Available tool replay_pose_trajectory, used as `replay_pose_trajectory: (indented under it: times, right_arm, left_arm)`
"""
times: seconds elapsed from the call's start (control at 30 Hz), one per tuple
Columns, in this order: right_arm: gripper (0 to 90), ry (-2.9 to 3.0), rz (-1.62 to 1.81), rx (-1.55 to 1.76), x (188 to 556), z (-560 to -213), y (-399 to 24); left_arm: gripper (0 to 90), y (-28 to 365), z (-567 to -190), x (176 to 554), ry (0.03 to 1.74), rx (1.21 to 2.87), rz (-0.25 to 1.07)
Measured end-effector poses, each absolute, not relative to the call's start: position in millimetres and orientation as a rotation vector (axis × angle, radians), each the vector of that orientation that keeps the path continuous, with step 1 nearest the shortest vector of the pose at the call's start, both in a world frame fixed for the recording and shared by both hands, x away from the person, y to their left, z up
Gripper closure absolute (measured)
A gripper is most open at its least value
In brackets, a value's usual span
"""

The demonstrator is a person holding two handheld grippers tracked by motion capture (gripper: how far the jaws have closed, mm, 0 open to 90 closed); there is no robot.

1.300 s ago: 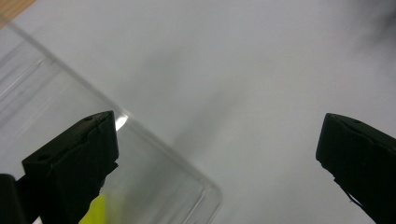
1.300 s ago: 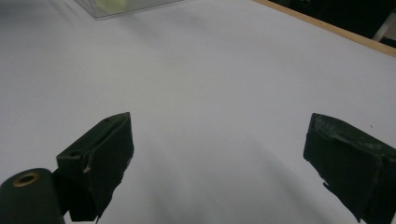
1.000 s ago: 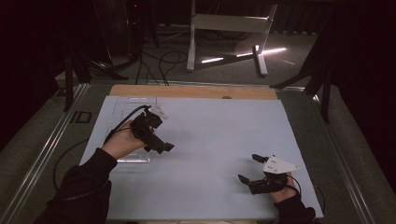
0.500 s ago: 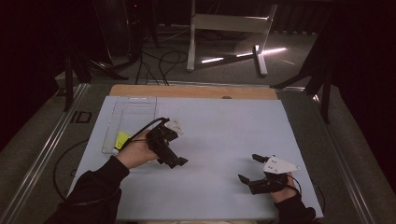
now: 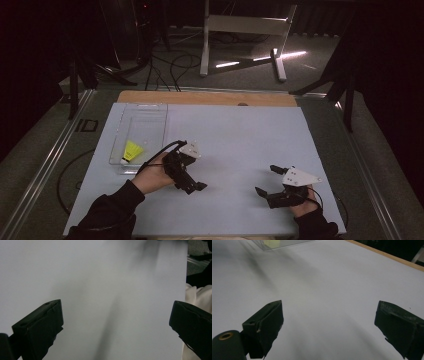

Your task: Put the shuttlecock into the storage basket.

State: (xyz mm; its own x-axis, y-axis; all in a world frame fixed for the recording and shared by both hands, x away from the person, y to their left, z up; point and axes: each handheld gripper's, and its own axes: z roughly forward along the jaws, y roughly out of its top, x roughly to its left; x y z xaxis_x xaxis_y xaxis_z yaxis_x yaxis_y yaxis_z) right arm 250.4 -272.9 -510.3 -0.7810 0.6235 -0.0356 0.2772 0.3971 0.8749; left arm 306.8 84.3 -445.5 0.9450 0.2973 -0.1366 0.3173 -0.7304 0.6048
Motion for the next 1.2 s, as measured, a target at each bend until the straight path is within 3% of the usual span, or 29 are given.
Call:
replay_pose_trajectory:
  times: [0.47, 1.2]
  right_arm:
    - [8.4, 2.302, 1.339, 0.778, 250, -510, -272]
    - [8.4, 2.305, 1.337, 0.780, 250, -510, -272]
  left_arm:
    - [0.2, 90, -473, 285, 0.439, 2.414, -0.029]
    - [0.3, 131, -508, 263, 0.535, 2.342, -0.049]
